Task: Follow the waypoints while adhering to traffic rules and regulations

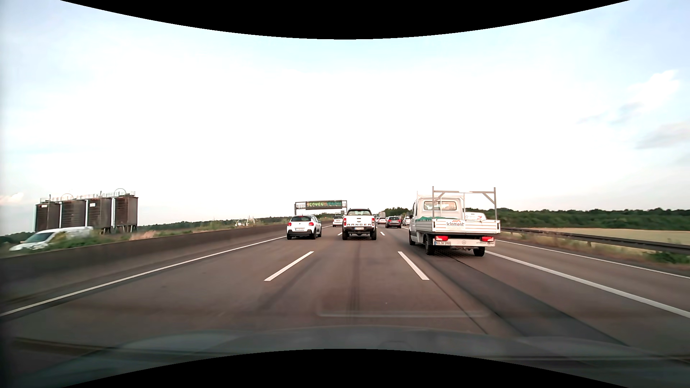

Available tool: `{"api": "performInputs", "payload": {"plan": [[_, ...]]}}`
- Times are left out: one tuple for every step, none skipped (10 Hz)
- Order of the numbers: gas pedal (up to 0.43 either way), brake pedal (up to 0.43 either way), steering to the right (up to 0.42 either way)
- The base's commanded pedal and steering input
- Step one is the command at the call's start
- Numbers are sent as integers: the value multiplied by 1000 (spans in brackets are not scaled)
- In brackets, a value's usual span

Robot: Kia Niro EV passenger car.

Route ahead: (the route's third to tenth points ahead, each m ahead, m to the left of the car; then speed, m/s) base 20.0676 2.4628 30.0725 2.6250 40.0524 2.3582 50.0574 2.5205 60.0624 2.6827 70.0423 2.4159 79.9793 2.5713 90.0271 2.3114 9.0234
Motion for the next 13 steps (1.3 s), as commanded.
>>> {"api": "performInputs", "payload": {"plan": [[110, 0, -5], [110, 0, -5], [110, 0, -5], [110, 0, -5], [98, 0, -5], [98, 0, -5], [98, 0, -5], [98, 0, -5], [98, 0, -5], [98, 0, -5], [98, 0, -5], [98, 0, -5], [98, 0, -5]]}}
